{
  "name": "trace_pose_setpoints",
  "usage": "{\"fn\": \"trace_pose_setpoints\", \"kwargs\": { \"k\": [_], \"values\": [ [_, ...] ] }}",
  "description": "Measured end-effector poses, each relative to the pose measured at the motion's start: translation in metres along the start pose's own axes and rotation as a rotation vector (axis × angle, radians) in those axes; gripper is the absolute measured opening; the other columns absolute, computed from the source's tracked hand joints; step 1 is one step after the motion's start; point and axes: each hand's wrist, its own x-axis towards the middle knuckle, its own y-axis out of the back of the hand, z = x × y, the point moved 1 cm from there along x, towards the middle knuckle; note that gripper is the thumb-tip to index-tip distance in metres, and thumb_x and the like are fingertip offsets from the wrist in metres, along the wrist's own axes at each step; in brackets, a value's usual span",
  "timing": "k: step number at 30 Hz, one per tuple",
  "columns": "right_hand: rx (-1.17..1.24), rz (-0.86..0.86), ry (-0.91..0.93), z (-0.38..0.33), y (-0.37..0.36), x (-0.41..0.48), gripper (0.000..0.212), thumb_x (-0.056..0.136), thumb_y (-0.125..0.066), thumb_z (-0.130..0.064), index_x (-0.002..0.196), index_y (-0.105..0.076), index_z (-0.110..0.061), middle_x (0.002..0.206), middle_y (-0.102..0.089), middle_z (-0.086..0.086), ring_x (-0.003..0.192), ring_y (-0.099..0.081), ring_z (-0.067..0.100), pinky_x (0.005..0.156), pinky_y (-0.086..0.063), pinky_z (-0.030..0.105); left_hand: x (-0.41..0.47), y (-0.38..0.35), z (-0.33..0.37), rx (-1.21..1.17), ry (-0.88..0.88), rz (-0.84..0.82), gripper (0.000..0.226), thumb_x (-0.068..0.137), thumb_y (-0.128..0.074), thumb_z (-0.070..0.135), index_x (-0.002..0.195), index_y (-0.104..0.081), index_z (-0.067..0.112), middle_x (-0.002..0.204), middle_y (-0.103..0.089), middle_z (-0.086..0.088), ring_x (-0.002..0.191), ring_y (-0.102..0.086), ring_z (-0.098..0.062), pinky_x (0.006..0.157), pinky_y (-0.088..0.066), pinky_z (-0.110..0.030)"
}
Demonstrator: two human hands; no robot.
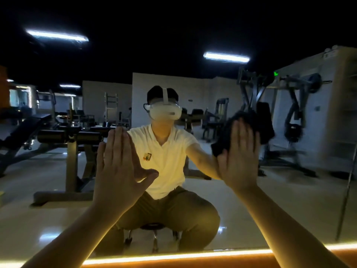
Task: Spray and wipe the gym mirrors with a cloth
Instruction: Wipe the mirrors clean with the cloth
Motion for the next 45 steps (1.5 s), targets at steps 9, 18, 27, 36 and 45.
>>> {"fn": "trace_pose_setpoints", "kwargs": {
  "k": [9, 18, 27, 36, 45],
  "values": [
    [0.101, 0.056, -0.188, -0.093, -0.02, -0.025, 0.078, 0.095, -0.035, -0.034, 0.162, -0.015, 0.001, 0.169, -0.016, 0.021, 0.156, -0.016, 0.038, 0.127, -0.009, 0.059, -0.032, -0.006, 0.002, -0.131, 0.026, 0.149, 0.101, 0.091, -0.064, 0.057, 0.162, -0.023, -0.001, 0.169, -0.022, -0.024, 0.158, -0.022, -0.039, 0.128, -0.019, -0.058],
    [0.128, -0.095, 0.486, -0.195, -0.04, -0.069, 0.071, 0.103, -0.041, -0.045, 0.162, -0.025, -0.011, 0.168, -0.029, 0.009, 0.156, -0.021, 0.027, 0.129, -0.008, 0.051, -0.085, -0.018, -0.02, -0.225, 0.058, 0.083, 0.084, 0.097, -0.057, 0.044, 0.161, -0.029, -0.002, 0.171, -0.018, -0.025, 0.159, -0.017, -0.04, 0.126, -0.022, -0.061],
    [0.055, -0.091, 0.294, -0.06, -0.026, -0.088, 0.066, 0.104, -0.035, -0.039, 0.162, -0.021, -0.011, 0.164, -0.033, 0.013, 0.152, -0.03, 0.032, 0.128, -0.011, 0.052, -0.1, -0.023, -0.011, -0.184, 0.025, 0.063, 0.103, 0.09, -0.06, 0.064, 0.16, -0.028, -0.005, 0.169, -0.02, -0.029, 0.158, -0.018, -0.043, 0.127, -0.021, -0.061],
    [0.171, 0.136, -0.496, -0.055, -0.042, -0.123, 0.072, 0.102, -0.026, -0.04, 0.161, -0.021, 0.002, 0.168, -0.02, 0.021, 0.156, -0.02, 0.037, 0.125, -0.018, 0.058, -0.1, -0.026, -0.006, -0.187, 0.054, 0.064, 0.107, 0.087, -0.071, 0.057, 0.159, -0.027, -0.01, 0.17, -0.015, -0.03, 0.16, -0.012, -0.043, 0.126, -0.022, -0.062],
    [0.144, -0.192, 0.293, -0.182, -0.054, -0.165, 0.068, 0.107, -0.034, -0.042, 0.164, -0.013, -0.012, 0.169, -0.017, 0.008, 0.159, -0.009, 0.027, 0.129, 0.002, 0.05, -0.116, -0.013, -0.045, -0.194, 0.133, 0.053, 0.081, 0.097, -0.056, 0.038, 0.161, -0.027, -0.001, 0.17, -0.019, -0.024, 0.158, -0.018, -0.04, 0.125, -0.021, -0.062]
  ]
}}
